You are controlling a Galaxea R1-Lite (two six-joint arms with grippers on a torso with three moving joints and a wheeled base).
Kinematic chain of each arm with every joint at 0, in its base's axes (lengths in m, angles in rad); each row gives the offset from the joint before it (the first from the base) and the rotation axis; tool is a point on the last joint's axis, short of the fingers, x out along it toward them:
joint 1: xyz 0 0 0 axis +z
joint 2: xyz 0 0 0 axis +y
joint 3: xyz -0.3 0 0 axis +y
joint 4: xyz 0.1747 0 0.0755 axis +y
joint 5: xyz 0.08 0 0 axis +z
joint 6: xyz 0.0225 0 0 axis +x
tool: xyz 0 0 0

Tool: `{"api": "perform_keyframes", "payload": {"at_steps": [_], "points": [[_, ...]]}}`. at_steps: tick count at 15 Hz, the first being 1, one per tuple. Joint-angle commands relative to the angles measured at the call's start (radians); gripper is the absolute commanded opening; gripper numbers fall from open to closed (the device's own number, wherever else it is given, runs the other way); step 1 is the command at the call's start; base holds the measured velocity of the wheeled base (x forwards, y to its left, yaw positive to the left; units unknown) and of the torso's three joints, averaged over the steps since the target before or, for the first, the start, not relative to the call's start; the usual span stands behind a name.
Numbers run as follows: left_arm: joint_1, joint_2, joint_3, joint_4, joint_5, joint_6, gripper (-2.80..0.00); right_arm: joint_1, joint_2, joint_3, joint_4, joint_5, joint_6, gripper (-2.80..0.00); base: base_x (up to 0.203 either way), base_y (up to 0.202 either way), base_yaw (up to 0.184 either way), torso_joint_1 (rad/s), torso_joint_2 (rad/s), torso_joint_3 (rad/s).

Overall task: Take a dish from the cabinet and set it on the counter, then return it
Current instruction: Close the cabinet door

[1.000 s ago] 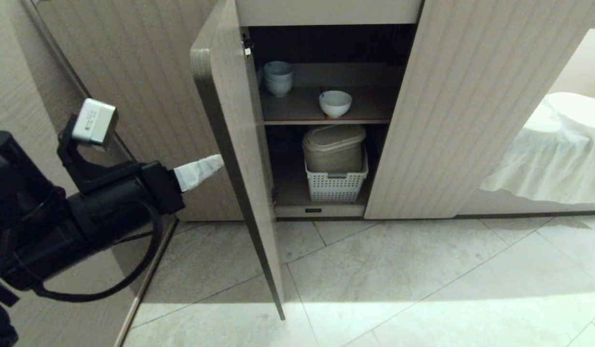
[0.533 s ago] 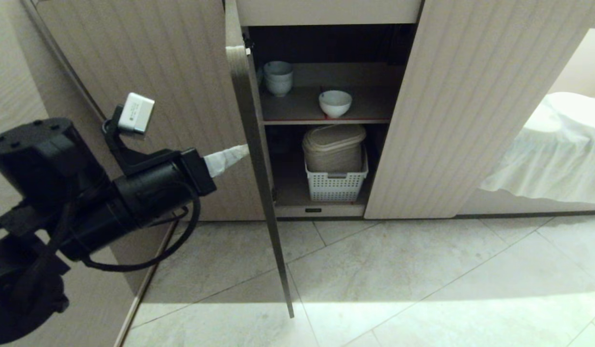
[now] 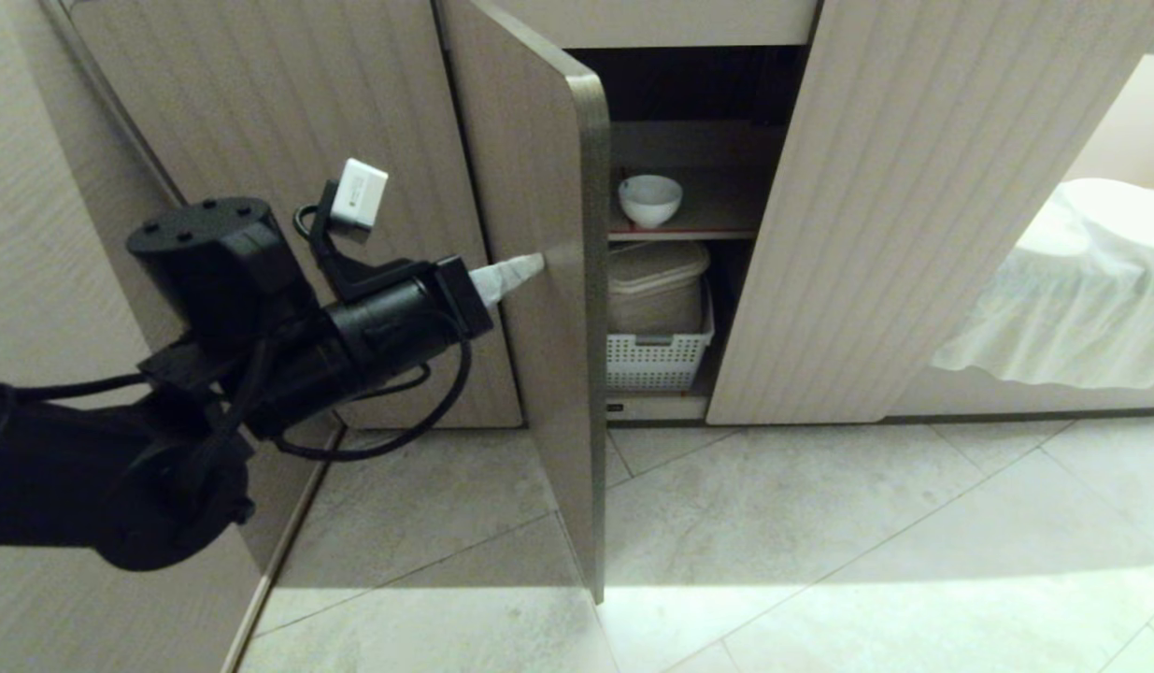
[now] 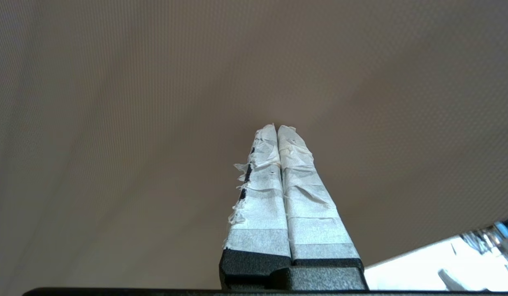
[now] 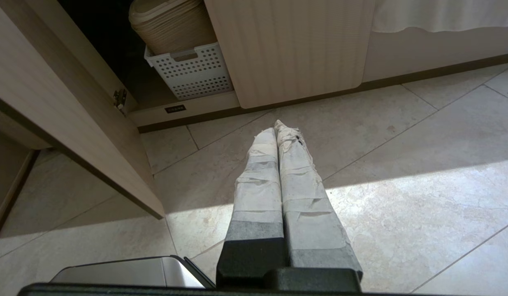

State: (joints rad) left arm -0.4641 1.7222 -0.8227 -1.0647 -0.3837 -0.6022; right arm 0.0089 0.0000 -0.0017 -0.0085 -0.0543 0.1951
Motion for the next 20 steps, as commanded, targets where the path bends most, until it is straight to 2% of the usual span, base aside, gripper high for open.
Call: {"api": "perform_keyframes", "payload": {"at_steps": [1,5,12,13,20], "points": [[-0.014,0.071,-0.063,-0.006,0.017,-0.004,-2.8,0.0,0.0,0.0,-0.001,-0.001,0.001,-2.8,0.0,0.0,0.0,0.0,0.0,0.0],[-0.038,0.172,-0.186,-0.006,0.041,-0.005,-2.8,0.0,0.0,0.0,-0.001,-0.001,0.001,-2.8,0.0,0.0,0.0,0.0,0.0,0.0],[-0.119,0.375,-0.468,-0.001,0.109,0.005,-2.8,0.0,0.0,0.0,-0.001,-0.001,0.001,-2.8,0.0,0.0,0.0,0.0,0.0,0.0],[-0.123,0.413,-0.508,0.003,0.123,0.027,-2.8,0.0,0.0,0.0,-0.001,-0.001,0.001,-2.8,0.0,0.0,0.0,0.0,0.0,0.0],[-0.124,0.59,-0.726,0.017,0.204,0.285,-2.8,0.0,0.0,0.0,-0.001,-0.001,0.001,-2.8,0.0,0.0,0.0,0.0,0.0,0.0]]}}
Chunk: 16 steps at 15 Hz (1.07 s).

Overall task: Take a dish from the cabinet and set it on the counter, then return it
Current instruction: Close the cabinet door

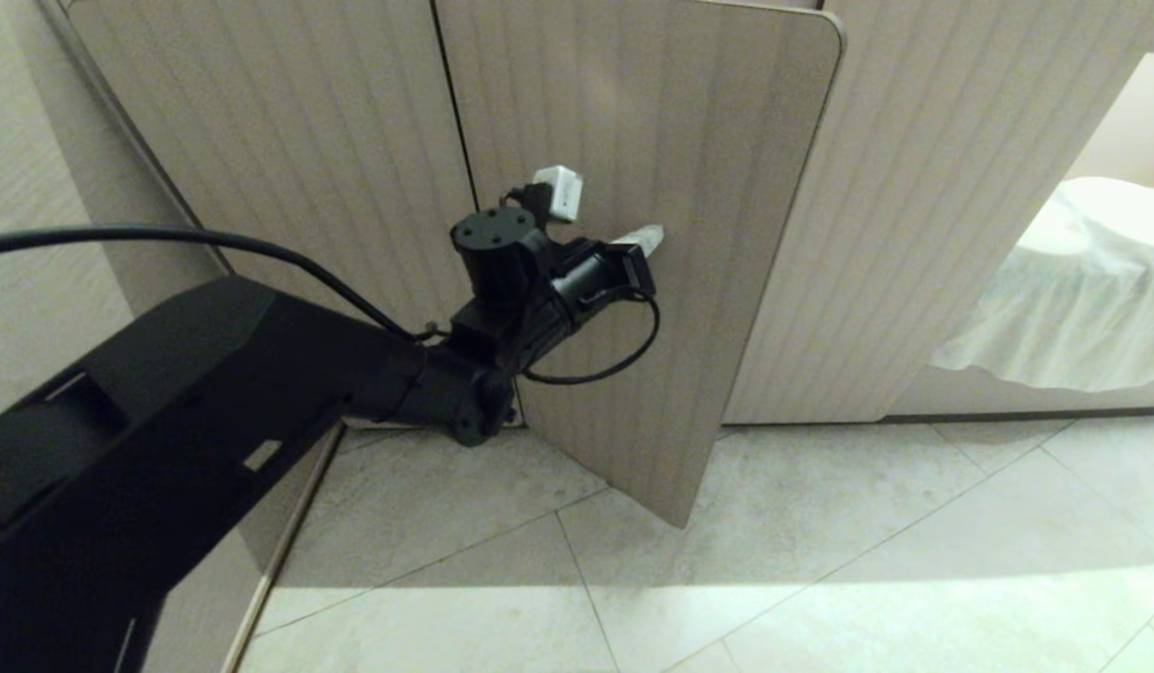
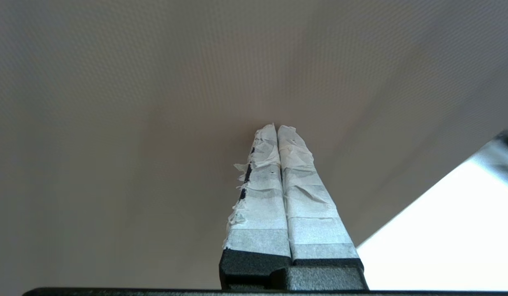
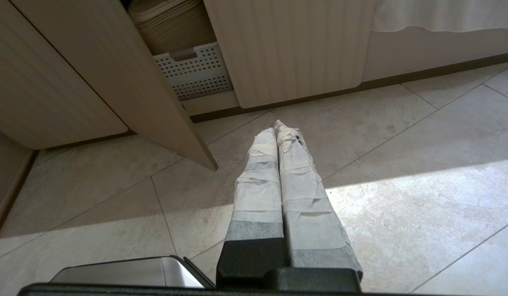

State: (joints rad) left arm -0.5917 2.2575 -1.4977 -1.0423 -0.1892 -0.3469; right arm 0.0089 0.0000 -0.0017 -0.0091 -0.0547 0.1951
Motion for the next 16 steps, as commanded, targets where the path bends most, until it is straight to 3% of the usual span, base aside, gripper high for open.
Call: {"api": "perform_keyframes", "payload": {"at_steps": [1,4,9,12,15,16], "points": [[0.006,0.072,-0.078,-0.004,0.014,0.048,-2.8,0.0,0.0,0.0,0.0,0.001,0.001,-2.8,0.0,0.0,0.0,0.0,0.0,0.0],[0.01,0.135,-0.206,0.015,0.056,0.136,-2.8,0.0,0.0,0.0,0.0,-0.001,0.001,-2.8,0.0,0.0,0.0,0.0,0.0,0.0],[0.015,0.274,-0.492,0.138,0.133,0.235,-2.8,0.0,0.0,0.0,0.0,-0.001,0.001,-2.8,0.0,0.0,0.0,0.0,0.0,0.0],[0.015,0.319,-0.501,0.151,0.145,0.267,-2.8,0.0,0.0,0.0,0.0,-0.001,0.001,-2.8,0.0,0.0,0.0,0.0,0.0,0.0],[0.027,0.365,-0.5,0.135,0.175,0.386,-2.8,0.0,0.0,0.0,0.0,-0.001,0.001,-2.8,0.0,0.0,0.0,0.0,0.0,0.0],[0.029,0.372,-0.499,0.127,0.182,0.391,-2.8,0.0,0.0,0.0,0.0,-0.001,0.001,-2.8,0.0,0.0,0.0,0.0,0.0,0.0]]}}
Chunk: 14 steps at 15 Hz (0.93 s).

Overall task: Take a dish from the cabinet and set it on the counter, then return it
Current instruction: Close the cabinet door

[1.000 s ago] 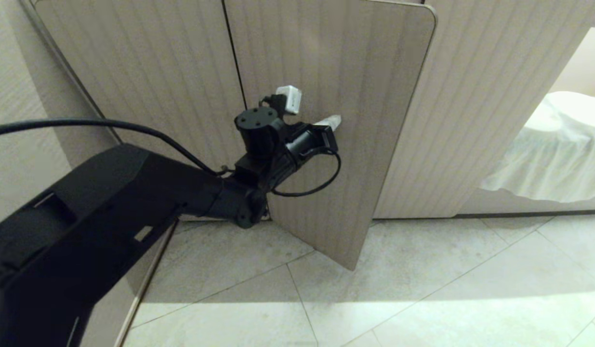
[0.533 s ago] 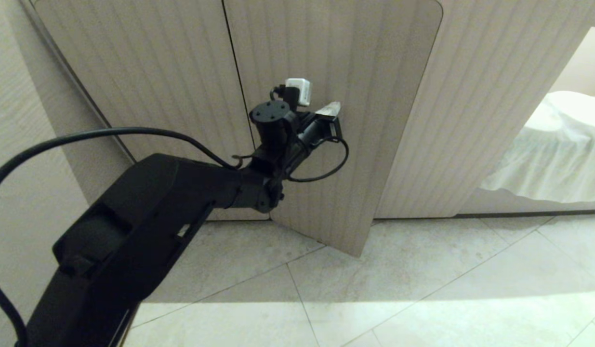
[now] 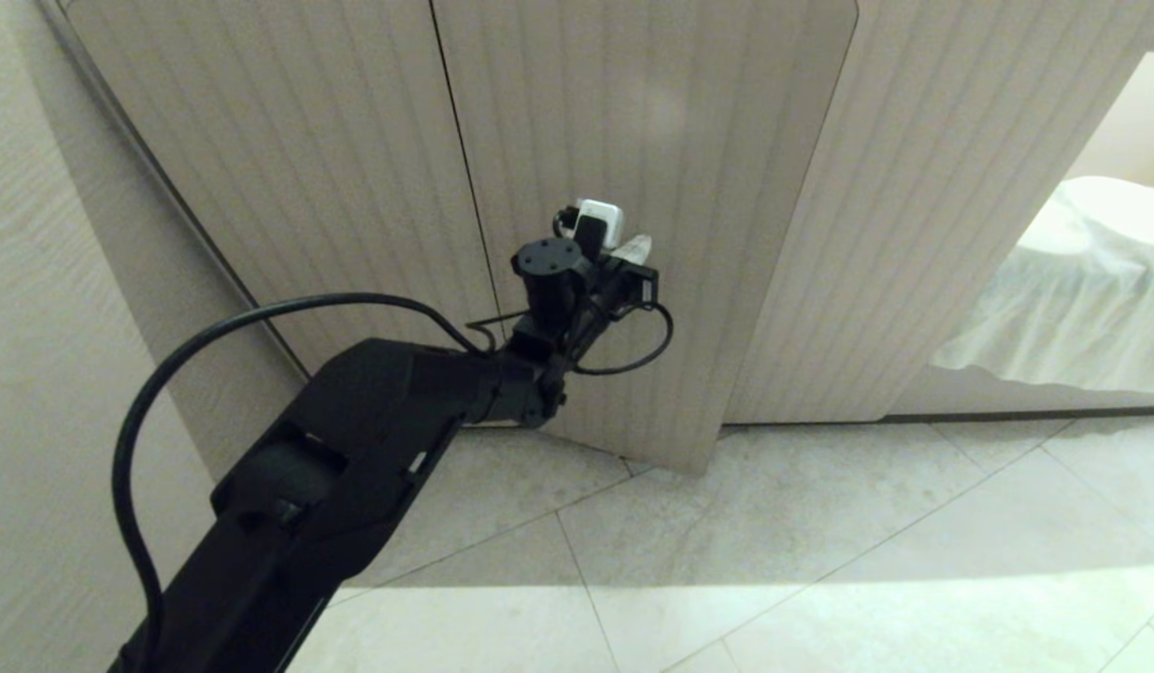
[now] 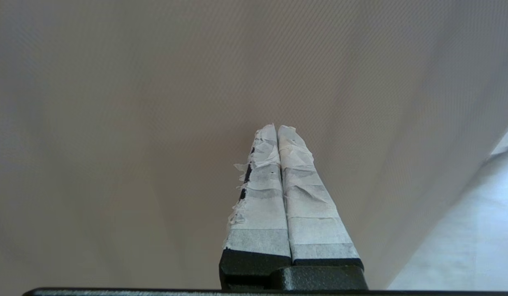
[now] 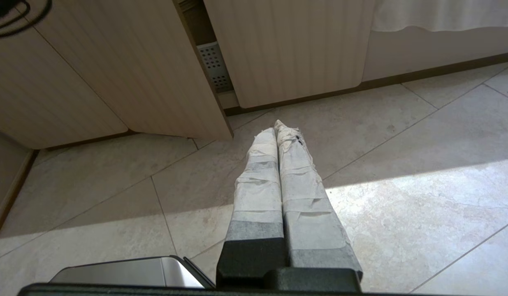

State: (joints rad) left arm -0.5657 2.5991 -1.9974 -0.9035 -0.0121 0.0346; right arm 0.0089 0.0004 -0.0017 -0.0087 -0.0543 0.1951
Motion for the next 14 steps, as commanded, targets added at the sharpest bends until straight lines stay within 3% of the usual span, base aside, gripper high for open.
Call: {"api": "perform_keyframes", "payload": {"at_steps": [1,5,9,14], "points": [[0.003,0.03,0.0,-0.011,0.006,0.01,-2.8,0.0,0.0,0.0,-0.001,-0.001,0.001,-2.8,0.0,0.0,0.0,0.0,0.0,0.0],[0.003,0.059,0.0,-0.013,0.015,0.016,-2.8,0.0,0.0,0.0,-0.001,-0.001,0.001,-2.8,0.0,0.0,0.0,0.0,0.0,0.0],[0.003,0.051,0.008,-0.015,0.108,0.04,-2.8,0.0,0.0,0.0,-0.001,-0.001,0.001,-2.8,0.0,0.0,0.0,0.0,0.0,0.0],[0.008,-0.107,0.102,-0.01,0.111,0.054,-2.8,0.0,0.0,0.0,-0.001,-0.001,0.001,-2.8,0.0,0.0,0.0,0.0,0.0,0.0]]}}
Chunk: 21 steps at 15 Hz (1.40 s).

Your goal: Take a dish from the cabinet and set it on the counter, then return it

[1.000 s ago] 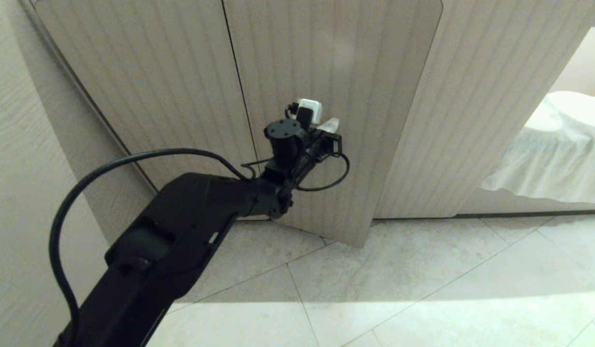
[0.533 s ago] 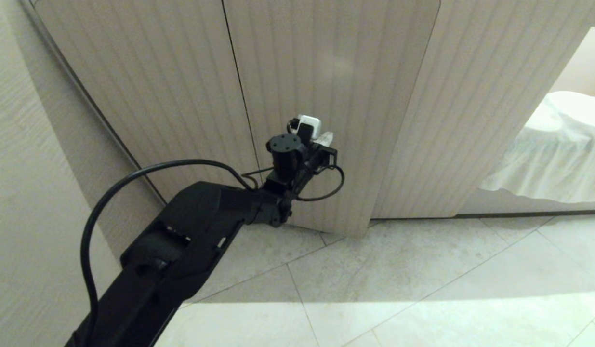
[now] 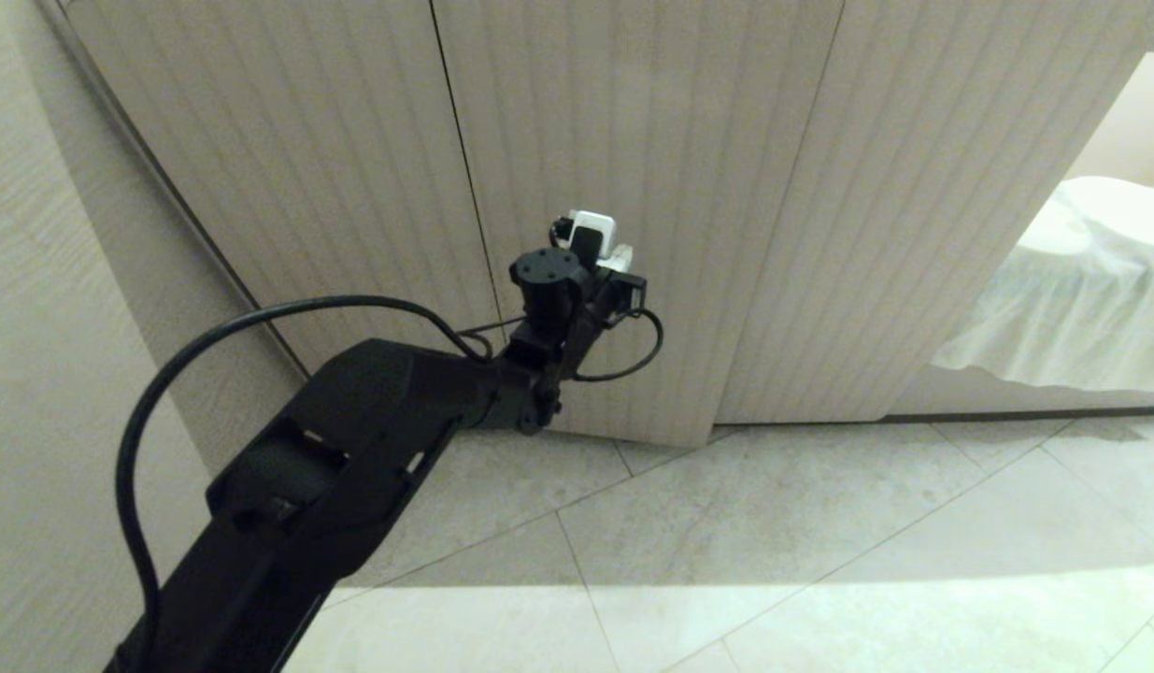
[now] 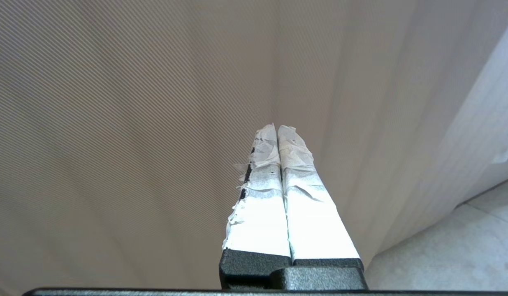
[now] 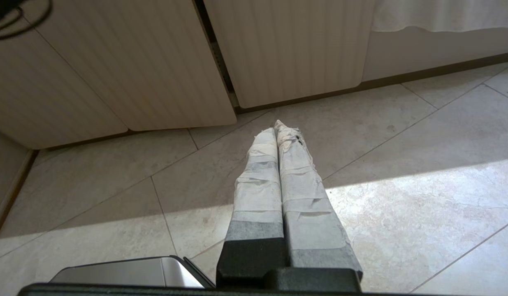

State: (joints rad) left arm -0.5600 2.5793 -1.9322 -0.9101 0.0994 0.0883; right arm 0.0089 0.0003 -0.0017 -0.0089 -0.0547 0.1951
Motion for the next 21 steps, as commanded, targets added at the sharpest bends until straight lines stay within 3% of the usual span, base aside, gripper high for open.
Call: {"api": "perform_keyframes", "payload": {"at_steps": [1,6,11,16,21], "points": [[0.007,-0.139,0.086,-0.001,-0.002,0.001,-2.8,0.0,0.0,0.0,0.0,0.001,0.001,-2.8,0.0,0.0,0.0,0.0,0.0,0.0],[0.029,-0.474,0.419,-0.003,-0.005,0.005,-2.8,0.0,0.0,0.0,0.0,-0.001,0.001,-2.8,0.0,0.0,0.0,0.0,0.0,0.0],[0.06,-0.886,0.809,0.006,0.002,0.097,-2.8,0.0,0.0,0.0,0.0,-0.001,0.001,-2.8,0.0,0.0,0.0,0.0,0.0,0.0],[0.231,-1.261,1.18,0.055,-0.005,0.133,-2.8,0.0,0.0,0.0,0.0,0.001,0.001,-2.8,0.0,0.0,0.0,0.0,0.0,0.0],[0.267,-1.496,1.405,0.083,-0.019,0.135,-2.8,0.0,0.0,0.0,0.0,0.0,0.001,-2.8,0.0,0.0,0.0,0.0,0.0,0.0]]}}
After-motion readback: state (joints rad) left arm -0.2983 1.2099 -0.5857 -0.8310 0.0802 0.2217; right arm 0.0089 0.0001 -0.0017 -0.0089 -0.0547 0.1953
